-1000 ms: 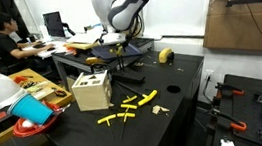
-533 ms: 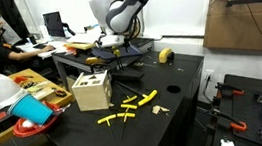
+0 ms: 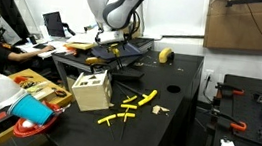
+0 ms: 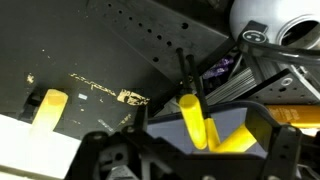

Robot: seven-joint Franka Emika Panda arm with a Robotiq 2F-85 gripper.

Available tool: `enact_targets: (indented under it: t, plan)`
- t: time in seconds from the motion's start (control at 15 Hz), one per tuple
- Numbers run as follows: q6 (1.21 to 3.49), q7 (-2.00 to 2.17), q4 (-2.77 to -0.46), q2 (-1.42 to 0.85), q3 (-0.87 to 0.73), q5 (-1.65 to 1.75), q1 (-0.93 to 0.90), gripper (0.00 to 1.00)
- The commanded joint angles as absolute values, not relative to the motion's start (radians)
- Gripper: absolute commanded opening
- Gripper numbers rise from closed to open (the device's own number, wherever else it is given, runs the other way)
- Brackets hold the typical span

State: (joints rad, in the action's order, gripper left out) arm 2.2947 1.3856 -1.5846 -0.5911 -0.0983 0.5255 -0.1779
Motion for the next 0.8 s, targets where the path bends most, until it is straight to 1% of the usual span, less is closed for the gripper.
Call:
enact_targets:
  t: [0.0, 0.2, 0.47, 0.73]
  plan:
    - [2.301, 1.184, -1.667, -0.483, -0.052, 0.427, -0.162, 1.00]
    - [2.318, 1.001, -1.686, -0.440, -0.020, 0.338, -0.152, 1.00]
    - [2.429, 0.749, -1.709, -0.407, 0.013, 0.228, -0.124, 1.00]
    - [2.531, 0.439, -1.732, -0.397, 0.069, 0.033, -0.070, 1.00]
